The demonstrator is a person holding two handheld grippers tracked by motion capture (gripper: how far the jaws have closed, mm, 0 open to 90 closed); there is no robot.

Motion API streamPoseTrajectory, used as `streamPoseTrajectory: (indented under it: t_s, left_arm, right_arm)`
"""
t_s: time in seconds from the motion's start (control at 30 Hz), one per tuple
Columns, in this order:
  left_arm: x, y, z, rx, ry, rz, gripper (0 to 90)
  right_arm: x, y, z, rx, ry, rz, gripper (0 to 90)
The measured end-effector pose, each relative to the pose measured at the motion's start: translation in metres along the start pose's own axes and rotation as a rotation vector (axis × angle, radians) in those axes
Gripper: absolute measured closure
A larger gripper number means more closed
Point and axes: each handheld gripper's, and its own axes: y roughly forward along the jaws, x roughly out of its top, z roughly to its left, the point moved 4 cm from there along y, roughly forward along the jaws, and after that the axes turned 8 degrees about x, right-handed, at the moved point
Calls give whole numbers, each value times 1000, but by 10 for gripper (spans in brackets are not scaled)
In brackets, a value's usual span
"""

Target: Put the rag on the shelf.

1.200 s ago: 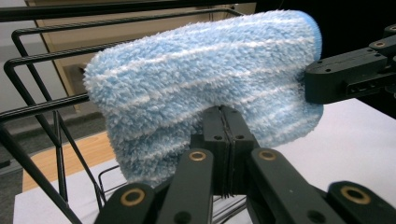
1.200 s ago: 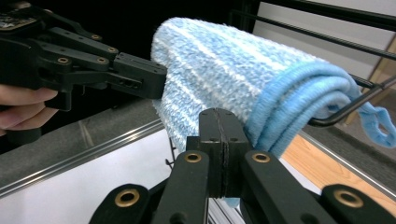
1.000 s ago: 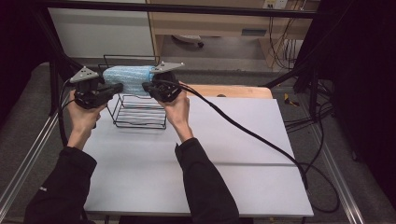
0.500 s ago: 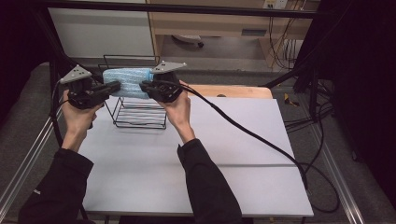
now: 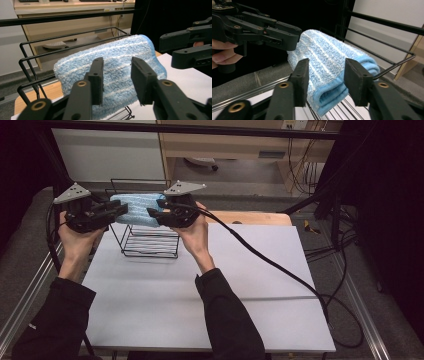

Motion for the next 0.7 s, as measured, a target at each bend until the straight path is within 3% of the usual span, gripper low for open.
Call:
streamPoseTrajectory:
  t_s: [0.17,0.37,0.7]
  left_arm:
    - [-2,-7,2,4,2,16,464]
    - [-17,-19,1,-9,9,32,329]
    - [-61,-29,-6,-19,37,75,165]
  right_arm:
    - [5,-9,1,-5,3,-10,404]
    - [3,-22,6,16,21,12,237]
    - [-38,-57,4,7,64,74,52]
